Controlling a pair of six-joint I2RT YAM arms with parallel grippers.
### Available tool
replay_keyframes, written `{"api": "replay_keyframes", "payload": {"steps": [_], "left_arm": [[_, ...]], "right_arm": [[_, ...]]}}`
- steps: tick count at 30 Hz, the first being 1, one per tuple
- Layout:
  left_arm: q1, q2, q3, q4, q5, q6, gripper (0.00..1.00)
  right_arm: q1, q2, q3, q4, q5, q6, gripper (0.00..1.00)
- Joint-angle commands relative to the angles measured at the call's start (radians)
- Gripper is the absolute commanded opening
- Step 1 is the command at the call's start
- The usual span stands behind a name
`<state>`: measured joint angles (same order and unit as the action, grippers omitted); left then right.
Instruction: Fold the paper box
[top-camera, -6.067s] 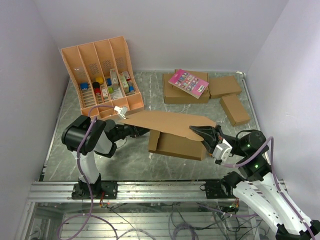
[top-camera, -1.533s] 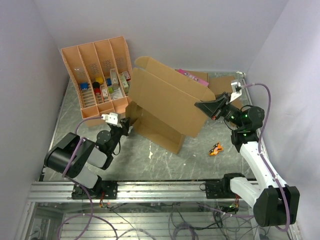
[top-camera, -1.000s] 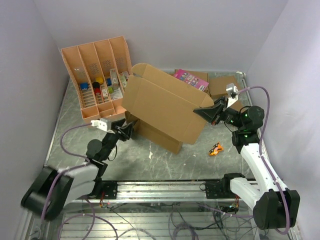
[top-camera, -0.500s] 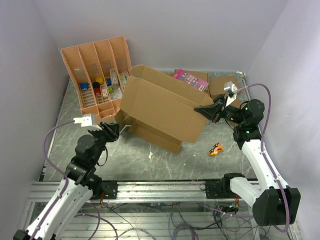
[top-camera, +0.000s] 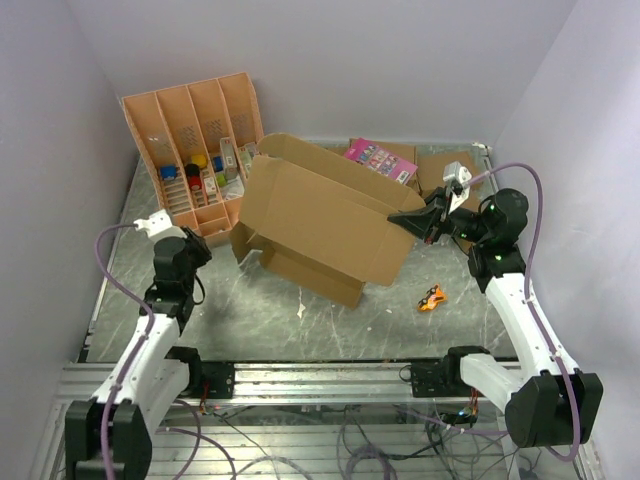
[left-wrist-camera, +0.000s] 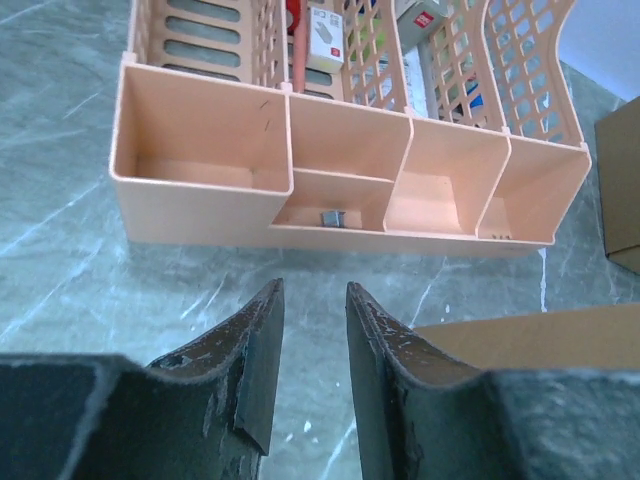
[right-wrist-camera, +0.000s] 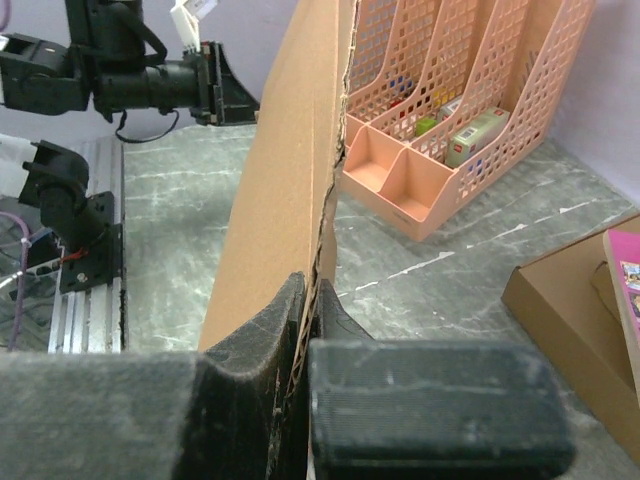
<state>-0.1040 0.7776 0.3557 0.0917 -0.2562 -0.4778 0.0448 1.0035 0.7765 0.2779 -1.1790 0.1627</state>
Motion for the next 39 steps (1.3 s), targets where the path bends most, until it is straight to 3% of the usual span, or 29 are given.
{"api": "replay_keyframes", "payload": {"steps": [1,4,8,14,24,30,39], "left_arm": [[0.087,0.111,-0.044,0.379,0.301,0.092,0.42],[0.118,0.298,-0.012,0.566,0.534,0.123,0.44],[0.119,0.491,0.001,0.805,0.618,0.119,0.45],[0.114,0.547,0.020,0.843,0.700,0.143,0.45],[-0.008,0.501,-0.085,0.894,0.714,0.137,0.45],[-0.069,0.353,-0.156,0.784,0.629,0.126,0.46],[-0.092,0.208,-0.194,0.670,0.607,0.054,0.52]], "right_arm": [[-0.005,0.017,0.005,-0.075,-0.039,-0.057,0.00],[-0.005,0.035,0.011,-0.077,-0.046,-0.063,0.00],[-0.005,0.036,0.024,-0.102,-0.051,-0.088,0.00],[-0.006,0.038,0.052,-0.163,-0.062,-0.160,0.00],[-0.004,0.095,0.167,-0.378,-0.057,-0.422,0.00],[-0.003,0.095,0.182,-0.398,-0.058,-0.468,0.00],[-0.003,0.088,0.178,-0.409,-0.040,-0.495,0.00]]}}
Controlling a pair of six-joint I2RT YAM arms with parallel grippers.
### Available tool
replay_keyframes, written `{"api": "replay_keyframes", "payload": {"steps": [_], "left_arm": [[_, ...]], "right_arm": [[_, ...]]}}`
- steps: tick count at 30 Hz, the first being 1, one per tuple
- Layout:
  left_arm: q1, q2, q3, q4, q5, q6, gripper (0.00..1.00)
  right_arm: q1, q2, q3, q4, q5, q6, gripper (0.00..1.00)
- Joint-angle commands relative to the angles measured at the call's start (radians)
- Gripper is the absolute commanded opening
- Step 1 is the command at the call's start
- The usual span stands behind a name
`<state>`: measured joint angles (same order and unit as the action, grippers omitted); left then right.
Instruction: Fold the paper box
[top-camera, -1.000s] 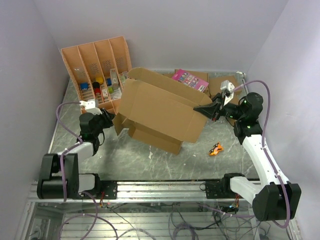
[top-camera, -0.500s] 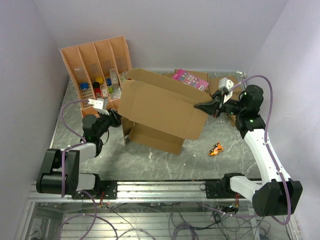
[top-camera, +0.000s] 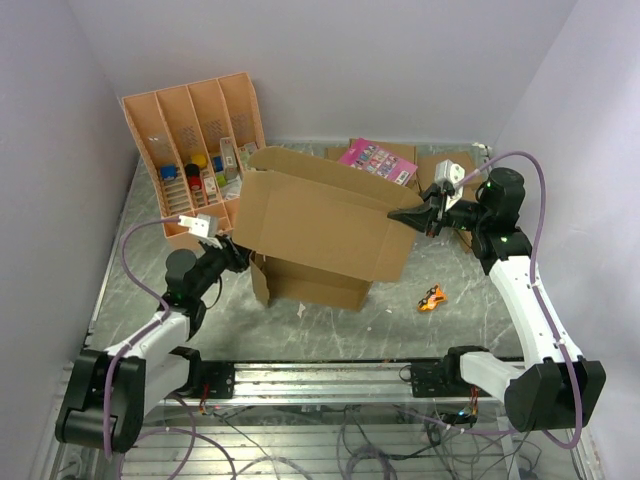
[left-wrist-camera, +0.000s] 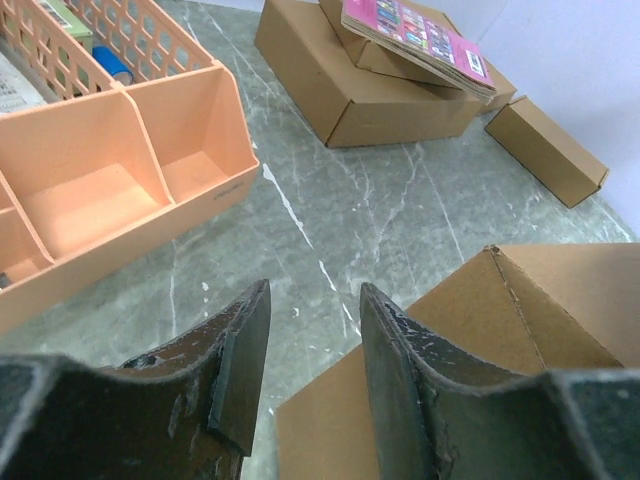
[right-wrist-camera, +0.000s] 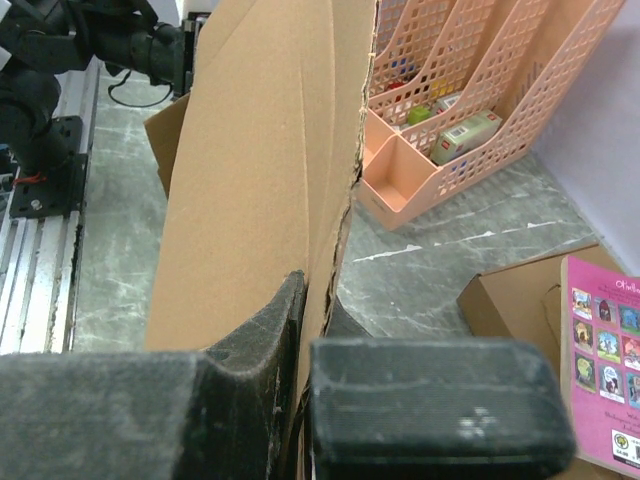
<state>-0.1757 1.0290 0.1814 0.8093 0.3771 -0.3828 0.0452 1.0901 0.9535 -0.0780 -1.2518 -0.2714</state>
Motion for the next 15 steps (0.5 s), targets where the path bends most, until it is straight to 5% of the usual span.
{"api": "replay_keyframes", "payload": {"steps": [1,15], "left_arm": [[-0.028,-0.056,-0.028,-0.056,-0.029,-0.047,0.52],[-0.063,-0.330,0.041,-0.674,-0.262,-0.214,0.55]], "right_arm": [[-0.003,0.001,0.002,-0.056,0.037,-0.064,0.00],[-0.001,0.001,0.016,-0.127,0.042,-0.163,0.00]]}}
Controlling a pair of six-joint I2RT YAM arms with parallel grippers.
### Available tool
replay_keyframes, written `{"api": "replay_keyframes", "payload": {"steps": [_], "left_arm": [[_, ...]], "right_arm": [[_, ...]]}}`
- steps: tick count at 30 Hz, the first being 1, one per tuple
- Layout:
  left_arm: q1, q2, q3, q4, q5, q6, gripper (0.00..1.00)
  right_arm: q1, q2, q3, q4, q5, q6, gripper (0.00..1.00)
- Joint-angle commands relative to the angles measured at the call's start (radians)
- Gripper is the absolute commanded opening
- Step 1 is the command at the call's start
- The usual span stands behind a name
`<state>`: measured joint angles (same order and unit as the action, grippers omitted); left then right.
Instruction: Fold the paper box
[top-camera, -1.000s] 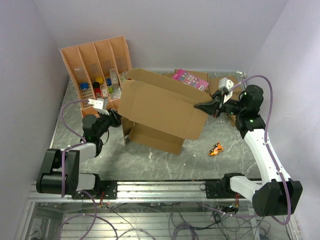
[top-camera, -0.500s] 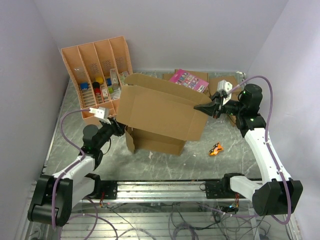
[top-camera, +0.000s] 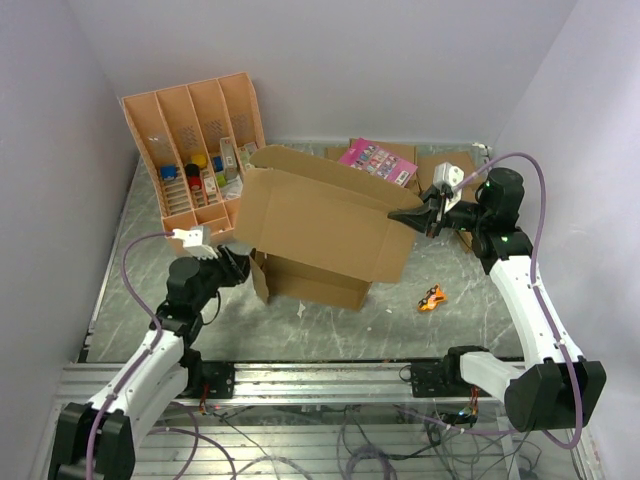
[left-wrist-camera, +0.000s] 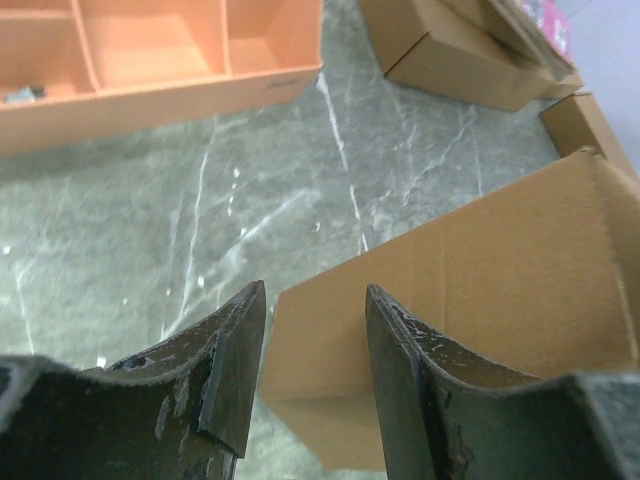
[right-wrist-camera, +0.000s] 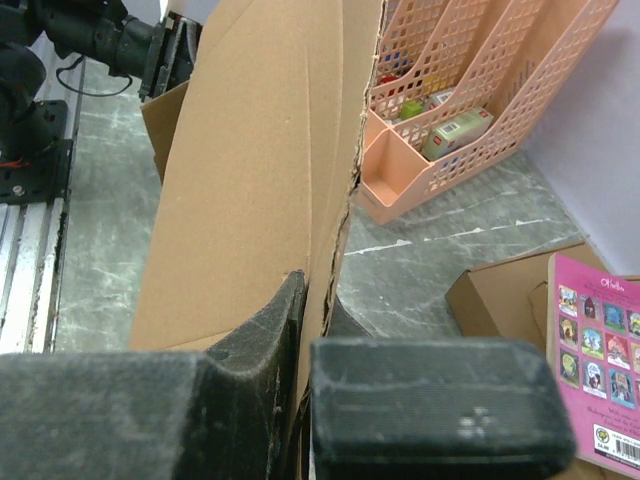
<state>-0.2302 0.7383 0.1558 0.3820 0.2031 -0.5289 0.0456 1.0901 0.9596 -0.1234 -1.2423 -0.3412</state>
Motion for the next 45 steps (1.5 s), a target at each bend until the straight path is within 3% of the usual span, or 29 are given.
{"api": "replay_keyframes", "payload": {"steps": [1,11,17,25,35,45], "left_arm": [[-0.009,-0.043,0.074,-0.265,-0.079,-0.071,0.55],[-0.058,-0.102,0.026,-0.106,0.074,0.024,0.55],[-0.123,-0.171,0.016,-0.139,0.068,0.076,0.55],[-0.188,-0.101,0.030,-0.156,0.091,0.064,0.49],[-0.242,-0.317,-0.022,-0.297,0.008,-0.029,0.52],[-0.276,-0.380,0.006,-0.407,-0.027,-0.105,0.56]], "right_arm": [[0.000,0.002,0.013,-0.094,0.032,-0.108,0.00],[0.006,0.005,0.018,-0.124,0.030,-0.148,0.00],[0.005,0.015,0.022,-0.113,0.029,-0.137,0.00],[0.006,0.027,0.034,-0.140,0.028,-0.161,0.00],[0.006,0.038,0.036,-0.177,0.020,-0.216,0.00],[0.005,0.040,0.076,-0.240,0.010,-0.273,0.00]]}}
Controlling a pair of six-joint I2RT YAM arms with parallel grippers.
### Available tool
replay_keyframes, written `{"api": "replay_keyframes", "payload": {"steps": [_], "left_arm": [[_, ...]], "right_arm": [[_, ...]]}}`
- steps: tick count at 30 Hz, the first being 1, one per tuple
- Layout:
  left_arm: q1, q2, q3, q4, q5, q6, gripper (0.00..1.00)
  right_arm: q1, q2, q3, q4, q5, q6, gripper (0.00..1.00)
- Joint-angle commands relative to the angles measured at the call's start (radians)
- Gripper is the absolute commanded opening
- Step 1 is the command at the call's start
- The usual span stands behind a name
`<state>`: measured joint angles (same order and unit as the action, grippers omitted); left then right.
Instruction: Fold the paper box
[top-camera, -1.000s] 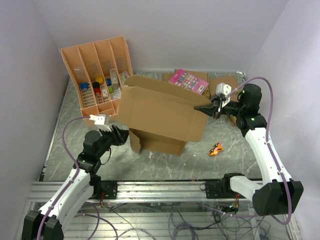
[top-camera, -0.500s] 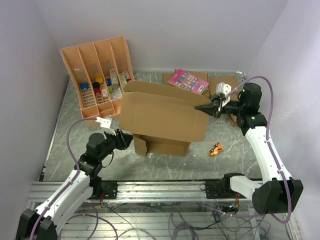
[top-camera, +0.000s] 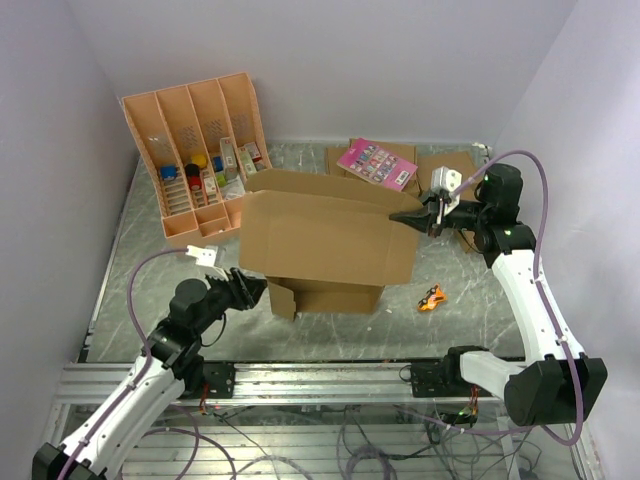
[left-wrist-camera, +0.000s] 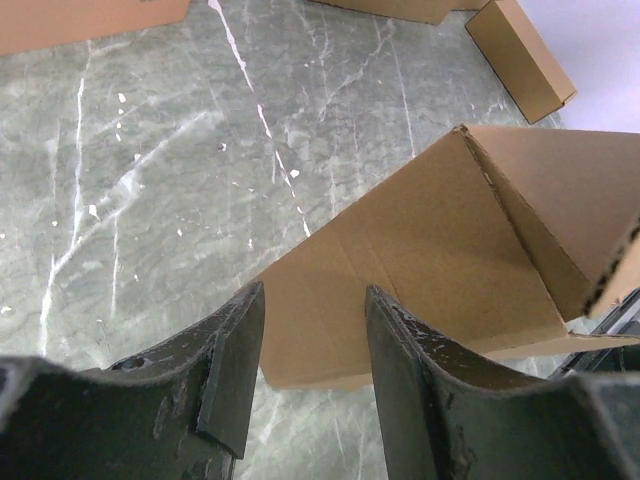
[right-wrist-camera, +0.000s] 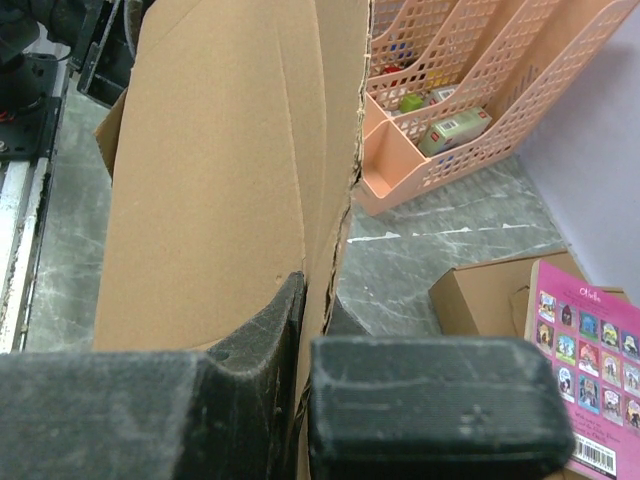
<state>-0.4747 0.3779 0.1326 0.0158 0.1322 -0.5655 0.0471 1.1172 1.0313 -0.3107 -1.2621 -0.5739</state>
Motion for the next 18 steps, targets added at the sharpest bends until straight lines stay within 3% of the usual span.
{"api": "replay_keyframes", "payload": {"steps": [1,7,10,12,18], "left_arm": [[-0.037,-0.021,0.035,-0.054,0.040,-0.079,0.57],[-0.092,0.030,0.114,-0.184,-0.044,-0.124,0.56],[-0.104,0.093,0.166,-0.228,-0.072,-0.126,0.40],[-0.106,0.134,0.188,-0.233,-0.062,-0.122,0.37],[-0.108,0.103,0.139,-0.147,-0.051,-0.134,0.43]], "right_arm": [[0.004,0.013,0.004,-0.051,0.030,-0.040,0.00],[0.005,0.016,0.007,-0.053,0.034,-0.042,0.00],[0.005,0.019,0.005,-0.049,0.036,-0.041,0.00],[0.002,0.021,0.002,-0.038,0.039,-0.032,0.00],[0.004,0.027,-0.005,0.022,0.077,-0.014,0.00]]}}
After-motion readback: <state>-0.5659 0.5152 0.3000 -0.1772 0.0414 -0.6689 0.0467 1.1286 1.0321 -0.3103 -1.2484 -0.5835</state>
